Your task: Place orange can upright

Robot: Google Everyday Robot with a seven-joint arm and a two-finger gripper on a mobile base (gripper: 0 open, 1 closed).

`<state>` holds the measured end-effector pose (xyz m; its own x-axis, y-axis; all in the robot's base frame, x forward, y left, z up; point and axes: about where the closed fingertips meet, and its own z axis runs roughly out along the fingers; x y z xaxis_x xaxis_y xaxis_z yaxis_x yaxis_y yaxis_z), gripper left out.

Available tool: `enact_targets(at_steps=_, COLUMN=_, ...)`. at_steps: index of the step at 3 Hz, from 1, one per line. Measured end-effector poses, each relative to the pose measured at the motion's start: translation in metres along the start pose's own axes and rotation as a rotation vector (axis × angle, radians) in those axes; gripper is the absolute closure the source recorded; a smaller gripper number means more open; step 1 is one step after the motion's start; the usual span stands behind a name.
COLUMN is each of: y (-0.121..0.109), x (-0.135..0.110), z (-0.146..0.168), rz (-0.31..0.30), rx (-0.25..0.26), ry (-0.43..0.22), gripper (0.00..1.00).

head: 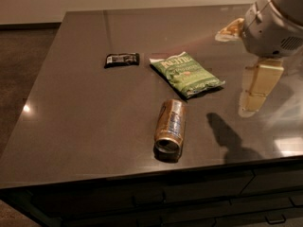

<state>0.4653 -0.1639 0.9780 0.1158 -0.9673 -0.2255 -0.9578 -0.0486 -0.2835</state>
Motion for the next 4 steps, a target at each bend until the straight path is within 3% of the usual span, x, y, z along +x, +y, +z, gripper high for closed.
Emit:
enact_targets(at_steps=2, y=0.004, x=-0.04, z=0.034, rz=-0.423, rx=-0.056, ry=-0.033, gripper=0.0)
enact_targets(at_steps=3, y=0.016, x=-0.056, z=0.05, rz=-0.608, rx=-0.098, ry=-0.053, gripper=0.0)
enact_targets(at_steps=4, y=0.03, x=-0.068, z=0.064, rz=-0.753, rx=-0.136, ry=-0.063, gripper=0.0)
